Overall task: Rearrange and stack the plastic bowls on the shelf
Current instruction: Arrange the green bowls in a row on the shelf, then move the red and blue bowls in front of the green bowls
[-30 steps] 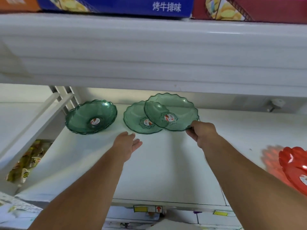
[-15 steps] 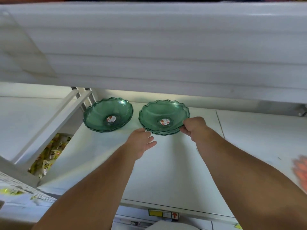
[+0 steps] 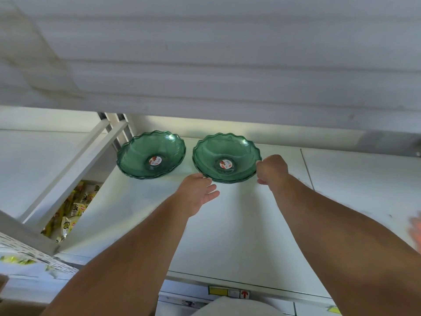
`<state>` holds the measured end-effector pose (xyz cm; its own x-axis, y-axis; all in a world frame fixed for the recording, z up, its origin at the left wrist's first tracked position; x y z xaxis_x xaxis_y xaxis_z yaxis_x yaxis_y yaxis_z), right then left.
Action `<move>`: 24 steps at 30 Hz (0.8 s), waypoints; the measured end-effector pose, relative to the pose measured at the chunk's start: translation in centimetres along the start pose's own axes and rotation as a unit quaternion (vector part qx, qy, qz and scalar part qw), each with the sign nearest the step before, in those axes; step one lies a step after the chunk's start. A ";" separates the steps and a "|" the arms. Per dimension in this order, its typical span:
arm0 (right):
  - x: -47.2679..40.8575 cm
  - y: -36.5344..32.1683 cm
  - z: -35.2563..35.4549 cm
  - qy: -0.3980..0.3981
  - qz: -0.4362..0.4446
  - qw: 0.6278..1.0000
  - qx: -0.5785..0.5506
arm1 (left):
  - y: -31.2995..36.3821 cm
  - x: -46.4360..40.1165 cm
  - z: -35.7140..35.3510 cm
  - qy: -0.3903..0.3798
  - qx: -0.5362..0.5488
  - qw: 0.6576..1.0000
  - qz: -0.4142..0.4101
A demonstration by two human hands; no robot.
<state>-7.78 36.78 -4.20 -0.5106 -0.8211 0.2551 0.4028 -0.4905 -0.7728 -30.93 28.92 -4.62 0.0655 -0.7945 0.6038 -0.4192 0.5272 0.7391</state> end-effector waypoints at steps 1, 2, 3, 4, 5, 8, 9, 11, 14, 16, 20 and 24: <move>0.2 -0.4 0.4 0.007 0.014 1.000 0.016 | 0.1 0.0 0.2 0.010 -0.023 1.000 -0.007; 0.4 -0.8 0.8 0.016 0.025 0.999 0.036 | 0.1 -0.1 0.4 0.013 -0.052 0.998 -0.017; 0.4 -1.0 1.1 0.021 0.040 0.998 0.053 | 0.1 -0.4 0.6 0.023 -0.099 0.994 -0.030; 0.6 -1.2 1.5 0.024 0.056 0.996 0.070 | 0.6 -0.6 1.0 0.048 -0.149 0.986 -0.054; 0.8 -1.5 1.6 0.022 0.076 0.993 0.082 | 1.3 -0.8 1.8 0.091 -0.216 0.968 -0.094; 2.0 -2.3 1.6 -0.005 0.133 0.981 0.138 | 4.4 -0.2 2.2 0.182 -0.418 0.854 -0.249; 2.7 -2.7 1.4 -0.018 0.162 0.974 0.156 | 5.2 0.4 1.4 0.181 -0.472 0.811 -0.295; 4.3 -2.8 1.6 -0.034 0.208 0.956 0.202 | 5.9 1.2 -0.9 0.153 -0.560 0.731 -0.359; 6.7 -2.6 2.7 -0.012 0.283 0.920 0.271 | 5.3 1.7 -4.3 0.102 -0.658 0.642 -0.380; 7.7 -1.7 3.4 -0.001 0.321 0.887 0.333 | 4.4 2.3 -6.3 0.075 -0.687 0.612 -0.385; 8.1 1.6 6.0 -0.009 0.307 0.853 0.422 | 2.1 3.1 -10.0 0.037 -0.730 0.566 -0.381; 8.6 3.9 9.8 0.000 0.295 0.855 0.427 | -0.8 4.4 -13.4 0.004 -0.752 0.547 -0.368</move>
<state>-3.15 24.96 0.65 -0.0279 -0.9991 -0.0332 0.9978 -0.0258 -0.0610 -18.17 29.04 1.40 -0.2777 -0.9603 -0.0257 0.9419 -0.2775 0.1890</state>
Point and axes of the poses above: each hand's wrist, its own x-axis away from the middle knuckle, its own z-axis out of the back of the hand, y = z × x, the point moved 10 cm from there along -x, towards the middle knuckle, and after that the axes turned 9 degrees about y, right-handed, at the moved point
